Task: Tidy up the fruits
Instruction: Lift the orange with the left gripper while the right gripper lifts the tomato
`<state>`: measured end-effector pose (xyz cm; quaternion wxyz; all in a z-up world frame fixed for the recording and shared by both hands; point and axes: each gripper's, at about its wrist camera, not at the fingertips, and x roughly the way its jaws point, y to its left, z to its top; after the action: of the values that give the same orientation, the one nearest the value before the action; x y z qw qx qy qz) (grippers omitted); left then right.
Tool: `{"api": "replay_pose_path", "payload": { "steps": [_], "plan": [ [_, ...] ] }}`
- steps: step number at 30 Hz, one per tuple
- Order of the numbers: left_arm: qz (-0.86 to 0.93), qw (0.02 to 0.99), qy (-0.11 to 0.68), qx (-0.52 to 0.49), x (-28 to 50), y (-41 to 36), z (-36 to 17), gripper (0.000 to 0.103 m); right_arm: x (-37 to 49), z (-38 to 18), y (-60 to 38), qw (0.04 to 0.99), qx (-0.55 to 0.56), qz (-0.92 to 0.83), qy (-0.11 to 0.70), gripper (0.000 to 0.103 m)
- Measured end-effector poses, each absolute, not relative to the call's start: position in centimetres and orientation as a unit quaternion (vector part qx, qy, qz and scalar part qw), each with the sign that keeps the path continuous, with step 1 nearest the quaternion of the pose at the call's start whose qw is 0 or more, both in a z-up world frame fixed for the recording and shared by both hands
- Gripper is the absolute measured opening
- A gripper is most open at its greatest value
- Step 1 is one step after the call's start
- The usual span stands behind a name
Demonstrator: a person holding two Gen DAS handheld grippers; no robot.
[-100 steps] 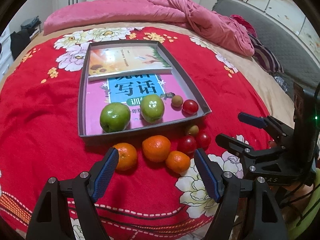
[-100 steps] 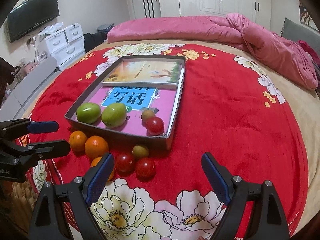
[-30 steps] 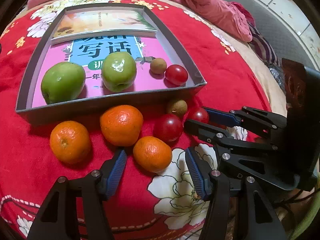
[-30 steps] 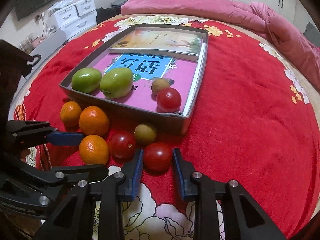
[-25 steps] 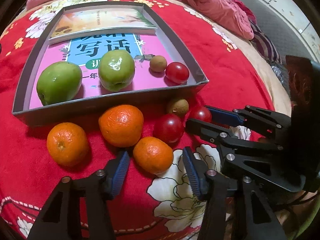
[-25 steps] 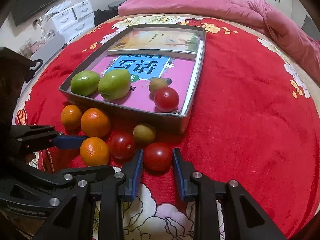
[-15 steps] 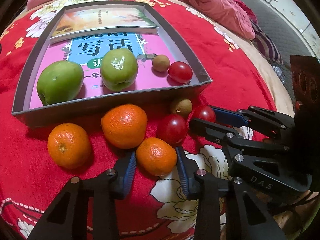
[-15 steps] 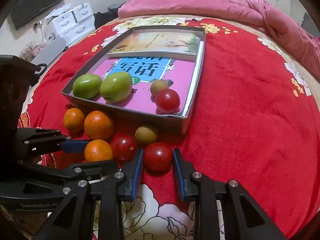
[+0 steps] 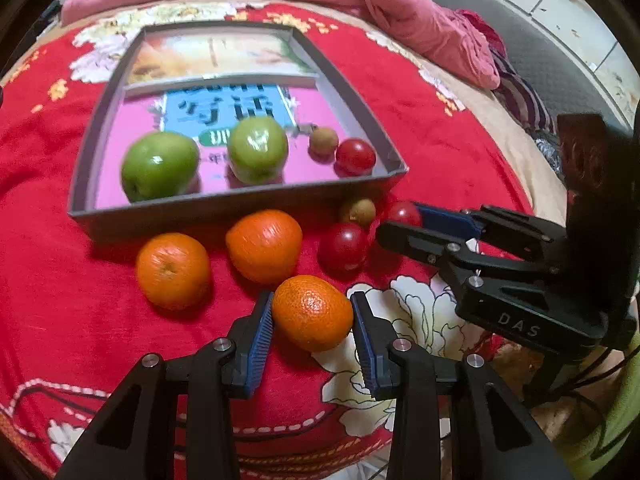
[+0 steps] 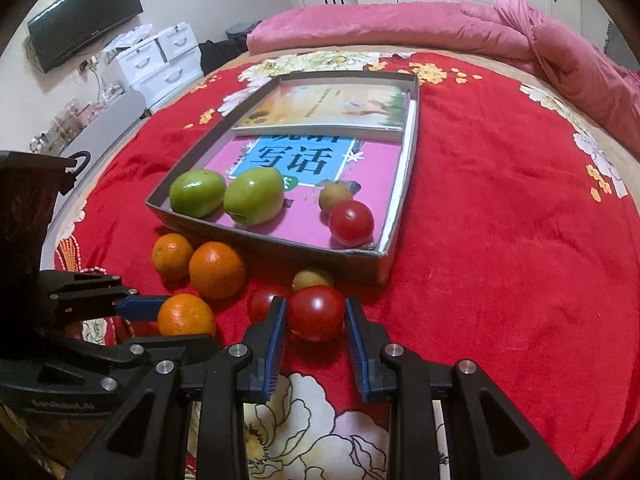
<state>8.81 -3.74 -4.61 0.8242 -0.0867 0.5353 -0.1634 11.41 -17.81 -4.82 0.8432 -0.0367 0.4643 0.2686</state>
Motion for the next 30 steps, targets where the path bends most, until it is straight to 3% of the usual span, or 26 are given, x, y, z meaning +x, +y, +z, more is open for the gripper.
{"api": "replay_pose_path", "payload": {
  "steps": [9, 11, 14, 23, 30],
  "plan": [
    [-0.155, 0.841, 0.511, -0.083, 8.3, -2.5, -2.1, 0.039, 10.7, -3.7, -17.4, 0.850, -0.037, 0.289, 0.439, 0.030],
    [-0.151, 0.844, 0.507, -0.082, 8.4, -2.2, -1.8, 0.039, 10.5, -3.3, -17.4, 0.852, -0.036, 0.295, 0.431, 0.022],
    [-0.144, 0.846, 0.507, -0.086, 8.6, -1.7, -1.8, 0.039, 10.3, -2.9, -17.2, 0.856, -0.038, 0.302, 0.418, 0.022],
    [-0.143, 0.845, 0.508, -0.092, 8.6, -1.2, -2.0, 0.039, 10.7, -4.6, -17.5, 0.845, -0.053, 0.268, 0.461, 0.022],
    [-0.141, 0.844, 0.509, -0.095, 8.6, -1.0, -2.1, 0.039, 11.1, -5.8, -17.4, 0.833, -0.059, 0.261, 0.484, 0.042]
  ]
}}
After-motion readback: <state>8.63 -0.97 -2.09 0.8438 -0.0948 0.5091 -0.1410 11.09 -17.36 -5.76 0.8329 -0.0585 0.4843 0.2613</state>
